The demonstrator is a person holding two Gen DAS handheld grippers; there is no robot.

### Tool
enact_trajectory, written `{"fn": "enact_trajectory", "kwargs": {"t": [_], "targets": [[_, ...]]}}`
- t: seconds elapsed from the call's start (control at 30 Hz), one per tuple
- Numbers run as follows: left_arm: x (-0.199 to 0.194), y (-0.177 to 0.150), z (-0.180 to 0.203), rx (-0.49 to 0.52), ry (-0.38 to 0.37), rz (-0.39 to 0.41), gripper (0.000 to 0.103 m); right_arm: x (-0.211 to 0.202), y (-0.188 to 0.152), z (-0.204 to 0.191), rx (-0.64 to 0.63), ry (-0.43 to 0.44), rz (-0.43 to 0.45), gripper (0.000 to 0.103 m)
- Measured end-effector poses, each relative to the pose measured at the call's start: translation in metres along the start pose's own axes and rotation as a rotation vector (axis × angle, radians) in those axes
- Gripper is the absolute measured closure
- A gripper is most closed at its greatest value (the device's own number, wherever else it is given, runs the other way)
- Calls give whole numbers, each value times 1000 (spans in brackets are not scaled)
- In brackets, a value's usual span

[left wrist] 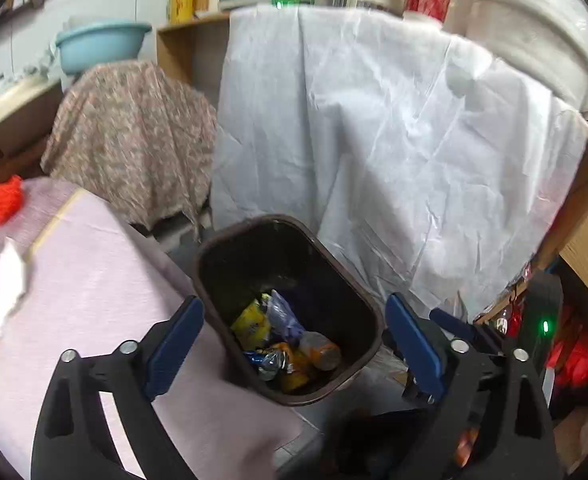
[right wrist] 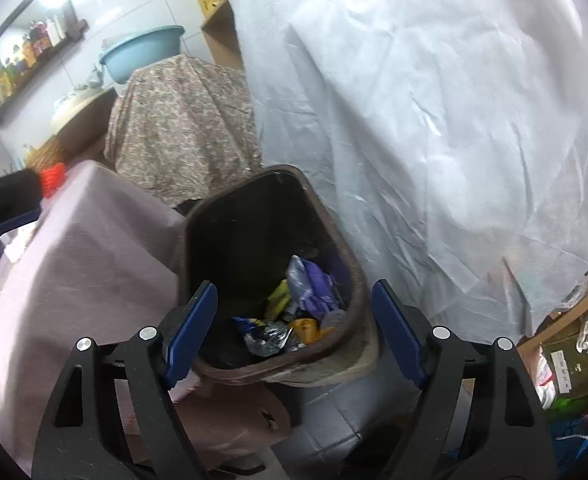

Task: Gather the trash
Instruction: 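Move both tools back to the table toward the white tissue and red net, then grasp the white tissue with the left tool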

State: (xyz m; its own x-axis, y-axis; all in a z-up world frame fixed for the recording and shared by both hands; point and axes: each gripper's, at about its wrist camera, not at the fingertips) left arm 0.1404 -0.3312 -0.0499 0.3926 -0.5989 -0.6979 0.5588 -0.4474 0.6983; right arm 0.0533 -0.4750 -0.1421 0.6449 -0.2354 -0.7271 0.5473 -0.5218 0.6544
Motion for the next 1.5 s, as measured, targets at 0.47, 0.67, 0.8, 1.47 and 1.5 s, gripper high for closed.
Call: {"fn": "enact_trajectory", "kwargs": {"t": [0.47, 0.67, 0.8, 1.47, 1.5], "targets": [[-81, -29, -75, 5, 161, 70, 6, -33, 15, -63, -115, 143, 42, 15], [-98, -42, -121, -50, 246, 61, 6, -41, 18, -91, -178, 189, 51, 15], [-105, -49, -150, -60, 312, 58, 6, -47, 17, -101, -196, 211, 53, 14], [-50, -21, -235, -128, 388, -63, 21, -61, 23, -138, -313, 251, 71, 14], [-48, -21, -236, -133, 378, -65, 30, -61, 25, -143, -328, 256, 76, 14]]}}
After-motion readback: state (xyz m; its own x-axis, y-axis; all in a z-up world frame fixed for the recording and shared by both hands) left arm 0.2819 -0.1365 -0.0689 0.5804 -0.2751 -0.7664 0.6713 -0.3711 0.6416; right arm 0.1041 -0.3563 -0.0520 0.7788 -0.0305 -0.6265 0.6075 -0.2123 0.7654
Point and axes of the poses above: each gripper's, at about its wrist camera, not at the fingertips, and x roughly the way its jaws point, z to its right, y to its top, and after that the axes turned 8 degrees about -y, right-handed
